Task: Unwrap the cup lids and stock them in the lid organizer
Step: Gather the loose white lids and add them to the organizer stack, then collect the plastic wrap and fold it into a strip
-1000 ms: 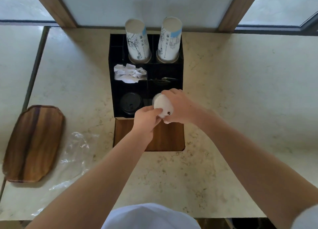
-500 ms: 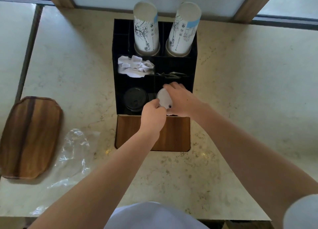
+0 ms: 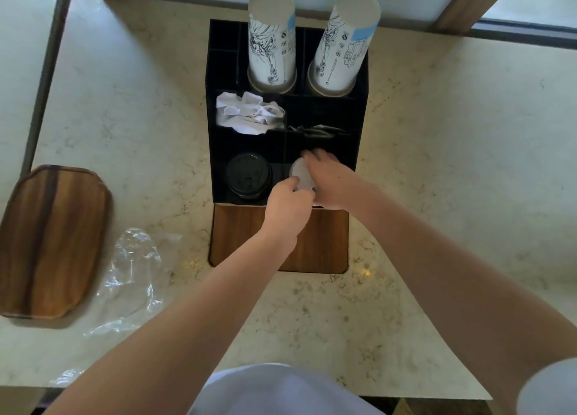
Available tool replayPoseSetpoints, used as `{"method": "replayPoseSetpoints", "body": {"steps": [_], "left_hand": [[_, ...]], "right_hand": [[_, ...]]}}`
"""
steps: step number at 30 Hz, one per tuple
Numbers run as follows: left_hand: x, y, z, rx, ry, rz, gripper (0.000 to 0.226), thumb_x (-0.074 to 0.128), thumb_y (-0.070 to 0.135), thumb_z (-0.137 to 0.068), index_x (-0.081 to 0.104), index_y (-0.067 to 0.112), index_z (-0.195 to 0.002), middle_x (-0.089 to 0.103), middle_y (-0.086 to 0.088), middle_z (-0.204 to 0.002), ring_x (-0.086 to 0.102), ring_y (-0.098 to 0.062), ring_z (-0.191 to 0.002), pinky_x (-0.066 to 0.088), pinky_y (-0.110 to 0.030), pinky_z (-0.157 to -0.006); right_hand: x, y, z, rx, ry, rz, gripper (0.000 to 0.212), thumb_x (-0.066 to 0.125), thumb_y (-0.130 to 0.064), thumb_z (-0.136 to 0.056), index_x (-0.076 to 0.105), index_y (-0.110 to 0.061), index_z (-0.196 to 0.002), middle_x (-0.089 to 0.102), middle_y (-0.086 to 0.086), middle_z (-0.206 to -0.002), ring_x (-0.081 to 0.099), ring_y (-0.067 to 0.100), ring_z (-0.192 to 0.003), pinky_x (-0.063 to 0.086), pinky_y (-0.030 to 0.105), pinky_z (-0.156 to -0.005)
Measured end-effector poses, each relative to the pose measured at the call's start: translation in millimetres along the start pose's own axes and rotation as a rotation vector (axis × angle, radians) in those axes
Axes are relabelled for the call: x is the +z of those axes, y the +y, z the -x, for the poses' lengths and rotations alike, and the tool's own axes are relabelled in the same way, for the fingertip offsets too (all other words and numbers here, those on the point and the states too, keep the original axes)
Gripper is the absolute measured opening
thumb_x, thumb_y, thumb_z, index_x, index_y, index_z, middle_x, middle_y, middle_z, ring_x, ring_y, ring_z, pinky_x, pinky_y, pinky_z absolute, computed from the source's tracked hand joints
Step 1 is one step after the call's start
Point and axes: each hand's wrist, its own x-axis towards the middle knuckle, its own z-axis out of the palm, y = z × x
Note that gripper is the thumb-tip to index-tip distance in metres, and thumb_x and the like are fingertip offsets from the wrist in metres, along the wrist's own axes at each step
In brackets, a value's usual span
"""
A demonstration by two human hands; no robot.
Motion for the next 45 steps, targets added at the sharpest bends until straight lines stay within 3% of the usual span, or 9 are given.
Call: {"method": "replayPoseSetpoints", "body": {"steps": [7, 11, 15, 19, 25, 30, 36, 41, 45], "left_hand": [[0, 10, 16, 0.087, -0.009, -0.045, 0.061, 0.05, 0.017, -0.099, 0.034, 0.024, -0.157, 0.053, 0.004, -0.132, 0.053, -0.001, -0.096, 0.04, -0.006, -0.068], [-40, -10, 59, 0.201, 0.027, -0.029, 0.034, 0.054, 0.023, -0.095, 0.061, 0.027, -0.128, 0.066, 0.007, -0.116, 0.064, -0.011, -0.106, 0.057, -0.035, -0.095], [-127, -70, 111, 0.21, 0.283, 0.108, 0.019, 0.057, 0.015, -0.089, 0.069, 0.026, -0.099, 0.071, 0.002, -0.087, 0.068, -0.008, -0.077, 0.058, -0.029, -0.072], [-205, -150, 155, 0.113, 0.705, 0.095, 0.017, 0.058, 0.007, -0.091, 0.067, 0.021, -0.093, 0.067, -0.001, -0.083, 0.064, -0.02, -0.079, 0.052, -0.034, -0.07], [-281, -253, 197, -0.102, 1.137, 0.201, 0.023, 0.068, 0.022, -0.084, 0.055, 0.028, -0.102, 0.059, 0.0, -0.105, 0.059, -0.026, -0.101, 0.051, -0.038, -0.08], [-300, -296, 192, -0.38, 0.866, 0.622, 0.072, 0.084, 0.033, -0.081, 0.047, 0.002, -0.134, 0.058, -0.025, -0.121, 0.063, -0.025, -0.095, 0.056, -0.039, -0.078], [-299, -311, 176, -0.295, 0.748, 0.716, 0.031, 0.076, 0.01, -0.09, 0.065, -0.002, -0.117, 0.075, -0.011, -0.082, 0.071, -0.018, -0.069, 0.056, -0.032, -0.061], [-303, -315, 172, -0.248, 0.777, 0.69, 0.011, 0.068, -0.001, -0.09, 0.07, 0.005, -0.1, 0.074, -0.012, -0.08, 0.07, -0.016, -0.065, 0.054, -0.025, -0.05], [-307, -313, 172, -0.228, 0.741, 0.597, 0.022, 0.072, 0.001, -0.085, 0.066, 0.008, -0.105, 0.072, -0.015, -0.096, 0.068, -0.023, -0.079, 0.057, -0.035, -0.07]], "right_hand": [[-1, -17, 5, 0.165, 0.077, 0.129, 0.09, 0.073, -0.04, -0.081, 0.028, -0.014, -0.155, 0.039, 0.015, -0.148, 0.034, 0.038, -0.136, 0.044, 0.048, -0.105], [0, -20, 28, 0.256, 0.243, -0.005, 0.108, 0.087, -0.04, -0.071, 0.026, -0.012, -0.155, 0.039, 0.011, -0.151, 0.033, 0.038, -0.138, 0.042, 0.054, -0.105], [23, -60, 68, 0.171, 0.622, -0.258, 0.061, 0.082, -0.017, -0.075, 0.055, -0.004, -0.129, 0.055, 0.018, -0.128, 0.046, 0.042, -0.121, 0.048, 0.054, -0.095], [62, -131, 106, 0.017, 0.303, -0.485, 0.034, 0.072, -0.021, -0.088, 0.062, -0.014, -0.12, 0.057, 0.002, -0.117, 0.059, 0.021, -0.109, 0.045, 0.028, -0.088], [101, -203, 109, 0.08, -0.054, -0.553, 0.03, 0.064, -0.033, -0.092, 0.06, -0.024, -0.12, 0.061, -0.006, -0.118, 0.059, 0.009, -0.094, 0.044, 0.018, -0.065], [90, -233, 80, 0.314, -0.142, -0.912, 0.04, 0.071, -0.045, -0.088, 0.057, -0.019, -0.114, 0.068, 0.002, -0.105, 0.069, 0.018, -0.089, 0.062, 0.041, -0.078], [73, -260, 25, 0.476, -0.102, -1.159, 0.073, 0.078, -0.041, -0.087, 0.045, -0.009, -0.144, 0.06, 0.008, -0.126, 0.064, 0.021, -0.104, 0.059, 0.041, -0.092], [78, -282, 11, 0.471, -0.095, -1.218, 0.046, 0.078, -0.033, -0.088, 0.06, -0.012, -0.125, 0.067, 0.004, -0.102, 0.064, 0.014, -0.079, 0.057, 0.029, -0.069], [71, -286, 20, 0.326, -0.026, -1.115, 0.016, 0.072, -0.031, -0.094, 0.068, -0.02, -0.105, 0.072, 0.005, -0.101, 0.064, 0.011, -0.076, 0.05, 0.026, -0.066]]}}
